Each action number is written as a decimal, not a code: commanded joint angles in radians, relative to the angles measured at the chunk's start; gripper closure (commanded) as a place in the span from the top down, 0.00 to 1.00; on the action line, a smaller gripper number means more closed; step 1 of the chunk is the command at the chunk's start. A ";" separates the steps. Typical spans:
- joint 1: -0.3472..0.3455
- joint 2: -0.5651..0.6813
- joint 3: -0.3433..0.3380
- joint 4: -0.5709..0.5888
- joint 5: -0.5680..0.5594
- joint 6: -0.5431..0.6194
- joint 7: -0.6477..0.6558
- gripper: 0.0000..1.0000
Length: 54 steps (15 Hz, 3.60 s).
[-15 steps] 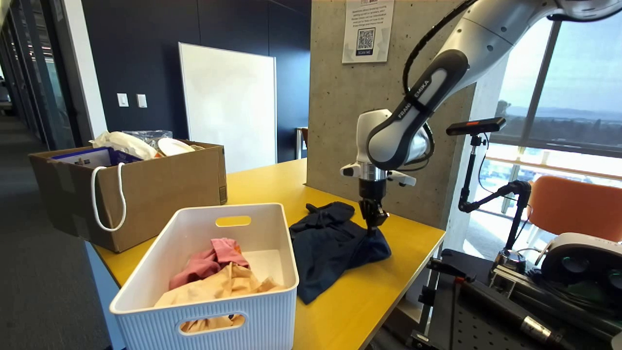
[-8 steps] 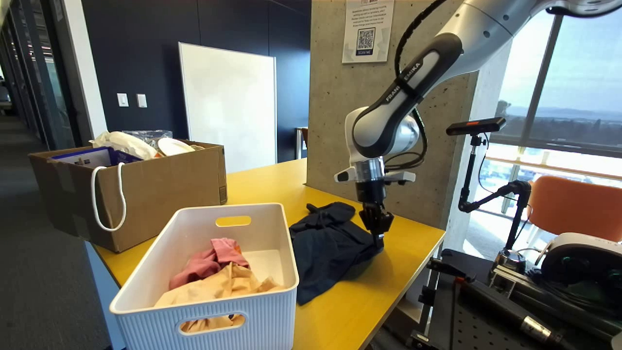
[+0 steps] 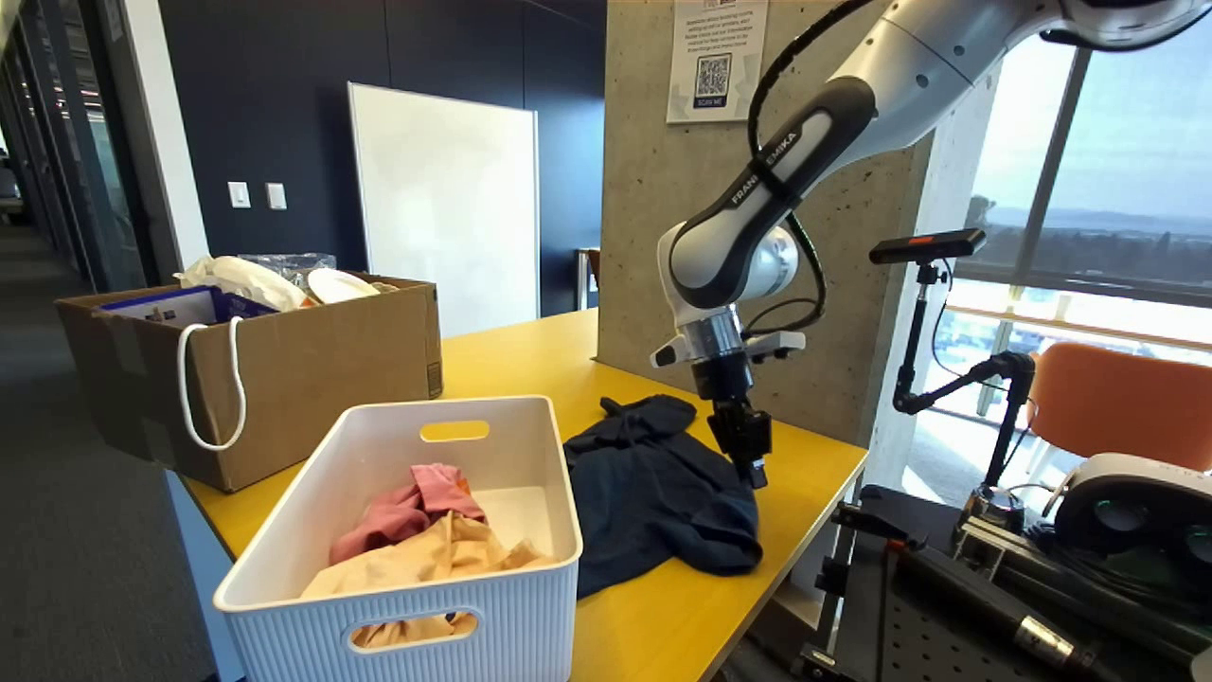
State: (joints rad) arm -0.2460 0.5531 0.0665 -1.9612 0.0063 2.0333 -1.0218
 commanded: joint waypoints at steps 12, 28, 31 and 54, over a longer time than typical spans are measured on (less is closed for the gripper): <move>-0.051 0.175 -0.121 0.300 0.029 0.122 0.313 1.00; 0.064 0.385 -0.126 0.413 -0.125 0.177 0.654 1.00; 0.065 0.416 -0.119 0.405 -0.122 0.249 0.669 1.00; 0.083 0.389 -0.297 0.222 -0.213 0.395 0.883 1.00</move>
State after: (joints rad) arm -0.1567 0.9527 -0.2189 -1.7015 -0.1764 2.3962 -0.1730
